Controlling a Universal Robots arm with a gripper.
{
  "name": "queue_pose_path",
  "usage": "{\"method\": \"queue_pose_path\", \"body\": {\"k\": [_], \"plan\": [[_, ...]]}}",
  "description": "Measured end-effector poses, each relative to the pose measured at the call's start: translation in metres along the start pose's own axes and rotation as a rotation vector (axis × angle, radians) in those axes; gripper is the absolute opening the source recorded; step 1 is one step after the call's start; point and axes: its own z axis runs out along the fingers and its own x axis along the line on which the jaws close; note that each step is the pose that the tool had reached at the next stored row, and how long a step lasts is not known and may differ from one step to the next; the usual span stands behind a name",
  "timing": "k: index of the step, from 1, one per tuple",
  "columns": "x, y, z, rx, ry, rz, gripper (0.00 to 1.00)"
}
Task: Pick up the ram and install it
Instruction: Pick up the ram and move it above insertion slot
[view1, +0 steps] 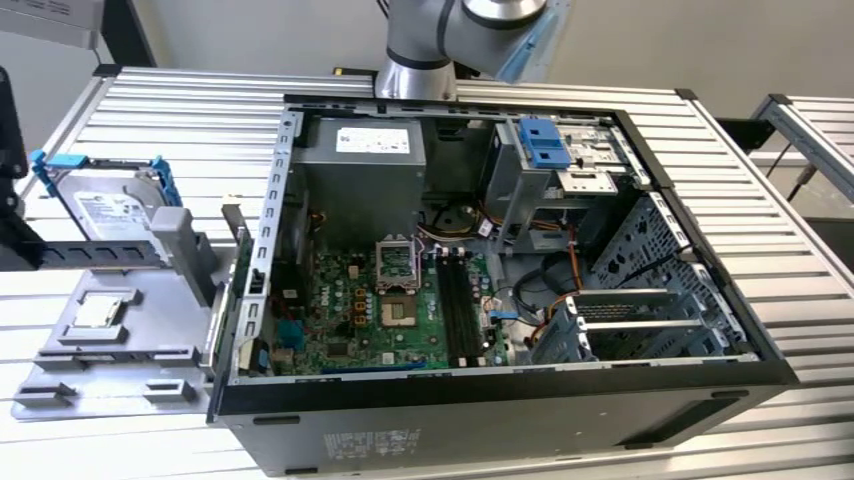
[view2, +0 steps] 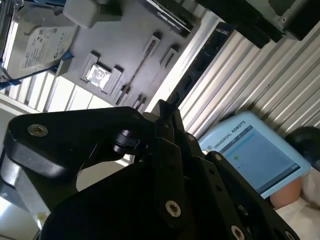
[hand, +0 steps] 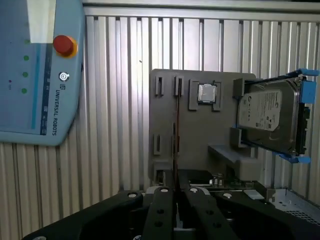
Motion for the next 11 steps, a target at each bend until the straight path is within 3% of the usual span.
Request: {"method": "queue_pose_path", "body": {"k": [1, 11], "plan": [[-0.001, -0.0101, -0.0001, -0.0001, 0.0001, 0.0, 0.0], [-0.0105, -0.0548, 0.0002, 0.0, 0.0001, 0.0, 0.0]]}}
